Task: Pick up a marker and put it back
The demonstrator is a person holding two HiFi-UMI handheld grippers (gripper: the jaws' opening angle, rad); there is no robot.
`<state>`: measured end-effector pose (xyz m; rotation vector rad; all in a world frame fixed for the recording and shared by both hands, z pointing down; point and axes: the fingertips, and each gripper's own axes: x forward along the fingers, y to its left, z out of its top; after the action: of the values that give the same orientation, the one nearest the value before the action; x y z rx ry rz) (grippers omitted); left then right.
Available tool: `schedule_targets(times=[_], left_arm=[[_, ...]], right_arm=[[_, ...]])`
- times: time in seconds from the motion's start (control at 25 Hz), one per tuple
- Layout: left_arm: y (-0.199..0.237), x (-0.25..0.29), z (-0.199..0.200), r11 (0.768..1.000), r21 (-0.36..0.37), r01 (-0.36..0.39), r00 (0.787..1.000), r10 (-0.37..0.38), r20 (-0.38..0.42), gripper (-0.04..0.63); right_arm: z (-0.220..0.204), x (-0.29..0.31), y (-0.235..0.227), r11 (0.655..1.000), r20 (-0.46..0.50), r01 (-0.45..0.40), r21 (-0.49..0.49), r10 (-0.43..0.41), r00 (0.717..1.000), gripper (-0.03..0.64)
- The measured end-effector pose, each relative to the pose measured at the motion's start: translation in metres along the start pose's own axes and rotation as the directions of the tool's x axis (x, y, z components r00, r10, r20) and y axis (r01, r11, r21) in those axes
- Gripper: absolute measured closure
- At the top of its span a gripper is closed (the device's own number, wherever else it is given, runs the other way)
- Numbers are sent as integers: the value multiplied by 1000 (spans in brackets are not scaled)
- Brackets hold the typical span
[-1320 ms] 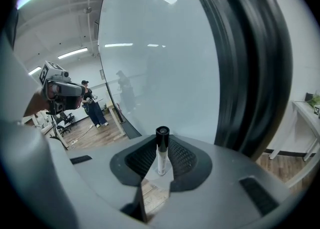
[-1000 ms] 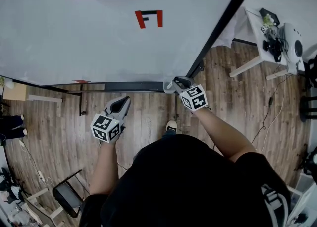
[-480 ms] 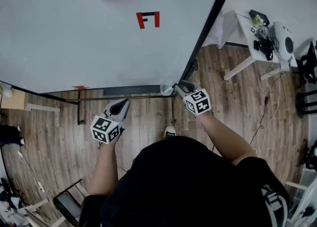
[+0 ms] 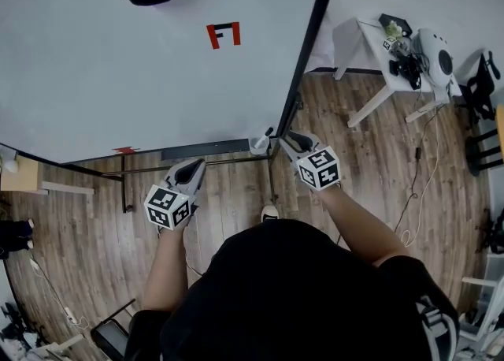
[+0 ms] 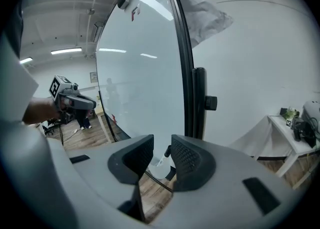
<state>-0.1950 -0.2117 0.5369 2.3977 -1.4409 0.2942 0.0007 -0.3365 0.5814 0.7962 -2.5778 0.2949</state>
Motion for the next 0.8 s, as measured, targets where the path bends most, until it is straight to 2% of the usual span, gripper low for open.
schedule_targets(times=[0.8], left_arm=[[-12,-18,-4,998,22,50,999,-50,3,581]], right_arm=[[-5,-35,34,999,30,17,31,-18,999,528]])
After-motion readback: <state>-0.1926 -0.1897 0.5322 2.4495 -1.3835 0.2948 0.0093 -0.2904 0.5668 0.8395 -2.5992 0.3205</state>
